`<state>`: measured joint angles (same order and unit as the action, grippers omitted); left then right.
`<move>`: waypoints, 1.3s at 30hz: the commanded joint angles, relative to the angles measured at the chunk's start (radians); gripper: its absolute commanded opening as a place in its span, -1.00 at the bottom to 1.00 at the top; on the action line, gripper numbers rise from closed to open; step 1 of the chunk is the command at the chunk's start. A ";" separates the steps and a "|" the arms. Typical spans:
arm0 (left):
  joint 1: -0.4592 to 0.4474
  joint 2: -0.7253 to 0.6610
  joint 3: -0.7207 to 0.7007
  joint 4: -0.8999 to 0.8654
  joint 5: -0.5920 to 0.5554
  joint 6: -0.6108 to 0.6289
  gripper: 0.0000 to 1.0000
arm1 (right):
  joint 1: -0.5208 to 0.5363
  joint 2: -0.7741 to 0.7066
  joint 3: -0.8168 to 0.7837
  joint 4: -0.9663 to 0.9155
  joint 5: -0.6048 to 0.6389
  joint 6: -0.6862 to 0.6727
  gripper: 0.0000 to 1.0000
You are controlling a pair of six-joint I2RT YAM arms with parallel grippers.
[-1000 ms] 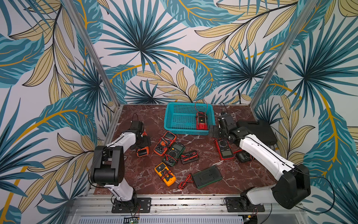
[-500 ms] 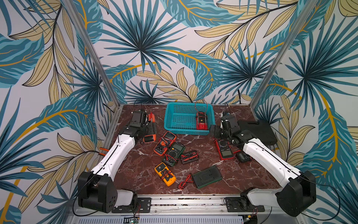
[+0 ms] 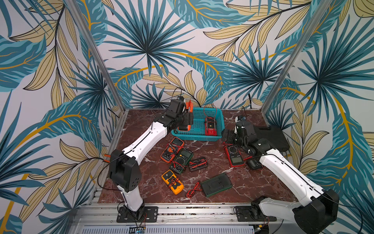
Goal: Put the multimeter into the basket
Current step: Place the multimeter in the basket.
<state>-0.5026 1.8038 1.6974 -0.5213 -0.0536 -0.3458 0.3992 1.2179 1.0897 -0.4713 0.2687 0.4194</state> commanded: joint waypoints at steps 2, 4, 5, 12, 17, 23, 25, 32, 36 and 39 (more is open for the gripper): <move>-0.033 0.092 0.168 0.090 -0.025 -0.038 -0.80 | 0.004 -0.038 -0.039 -0.037 0.064 0.019 0.99; -0.045 0.154 0.231 0.084 -0.025 -0.050 -0.80 | 0.004 -0.055 -0.049 -0.037 0.072 0.018 0.99; -0.052 0.190 0.269 0.077 -0.028 -0.057 -0.80 | 0.003 -0.063 -0.054 -0.039 0.076 0.018 0.99; -0.084 0.406 0.491 0.030 -0.047 -0.108 -0.80 | 0.004 -0.101 -0.054 -0.063 0.107 -0.001 0.99; -0.100 0.518 0.583 0.015 -0.065 -0.138 -0.82 | 0.003 -0.123 -0.065 -0.072 0.120 0.007 0.99; -0.107 0.624 0.656 -0.022 -0.083 -0.153 -0.83 | 0.004 -0.152 -0.085 -0.076 0.115 0.015 0.99; -0.108 0.631 0.655 -0.030 -0.104 -0.147 -0.83 | 0.004 -0.152 -0.089 -0.075 0.117 0.015 0.99; -0.101 0.629 0.631 -0.071 -0.173 -0.127 -0.82 | 0.004 -0.130 -0.102 -0.069 0.108 0.022 0.99; -0.091 0.618 0.593 -0.067 -0.176 -0.137 -0.76 | 0.004 -0.112 -0.103 -0.058 0.094 0.025 0.99; -0.084 0.618 0.571 -0.053 -0.166 -0.137 -0.60 | 0.004 -0.100 -0.101 -0.052 0.086 0.028 0.99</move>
<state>-0.5976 2.4752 2.2871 -0.6258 -0.1982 -0.4843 0.3992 1.1065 1.0103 -0.5262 0.3653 0.4343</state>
